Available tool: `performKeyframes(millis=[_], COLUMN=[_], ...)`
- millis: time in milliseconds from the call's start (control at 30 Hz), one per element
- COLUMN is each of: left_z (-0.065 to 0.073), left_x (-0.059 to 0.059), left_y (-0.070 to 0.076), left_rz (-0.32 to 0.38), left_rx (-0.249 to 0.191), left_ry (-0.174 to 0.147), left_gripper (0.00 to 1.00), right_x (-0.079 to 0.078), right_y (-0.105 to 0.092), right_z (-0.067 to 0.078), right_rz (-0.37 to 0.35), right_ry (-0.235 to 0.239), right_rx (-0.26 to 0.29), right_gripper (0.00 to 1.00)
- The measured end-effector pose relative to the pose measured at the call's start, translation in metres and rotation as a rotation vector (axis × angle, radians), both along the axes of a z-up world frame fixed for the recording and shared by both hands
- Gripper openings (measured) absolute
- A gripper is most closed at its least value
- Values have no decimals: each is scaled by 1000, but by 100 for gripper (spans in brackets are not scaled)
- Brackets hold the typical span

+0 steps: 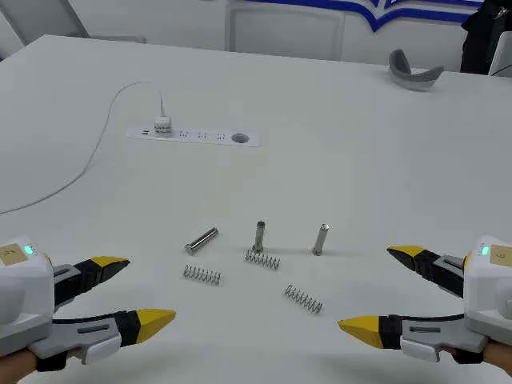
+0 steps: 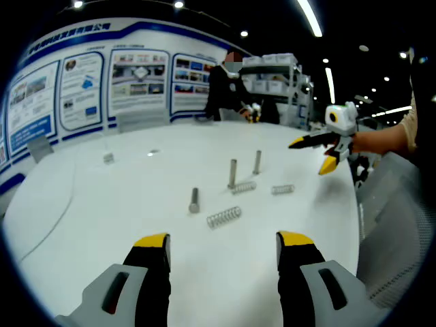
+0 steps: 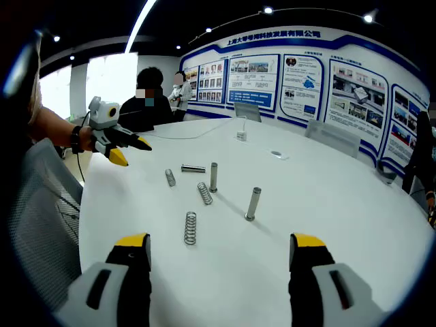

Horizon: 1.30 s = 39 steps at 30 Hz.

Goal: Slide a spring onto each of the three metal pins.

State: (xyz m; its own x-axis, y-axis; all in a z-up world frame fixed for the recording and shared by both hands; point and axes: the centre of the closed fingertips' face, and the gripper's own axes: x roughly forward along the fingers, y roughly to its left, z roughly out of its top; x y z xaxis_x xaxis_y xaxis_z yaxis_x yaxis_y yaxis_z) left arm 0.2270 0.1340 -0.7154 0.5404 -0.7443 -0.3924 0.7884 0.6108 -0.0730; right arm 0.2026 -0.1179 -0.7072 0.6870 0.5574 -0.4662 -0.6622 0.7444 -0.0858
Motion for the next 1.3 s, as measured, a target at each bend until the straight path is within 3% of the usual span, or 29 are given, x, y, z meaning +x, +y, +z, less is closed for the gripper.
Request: performKeyframes(millis=[500, 967, 1300], left_z=[4, 14, 14], left_x=[6, 30, 51], left_y=[0, -9, -19], left_rz=[-3, -22, -16], left_rx=[6, 39, 42], left_ry=[-4, -28, -20], left_gripper=[63, 59, 56], right_x=[-1, 0, -1], right_y=[-1, -3, -4], right_z=[0, 0, 1], right_rz=[-6, -11, -13], right_ry=[-1, -2, -2], right_rx=[0, 0, -2], right_gripper=[85, 85, 85])
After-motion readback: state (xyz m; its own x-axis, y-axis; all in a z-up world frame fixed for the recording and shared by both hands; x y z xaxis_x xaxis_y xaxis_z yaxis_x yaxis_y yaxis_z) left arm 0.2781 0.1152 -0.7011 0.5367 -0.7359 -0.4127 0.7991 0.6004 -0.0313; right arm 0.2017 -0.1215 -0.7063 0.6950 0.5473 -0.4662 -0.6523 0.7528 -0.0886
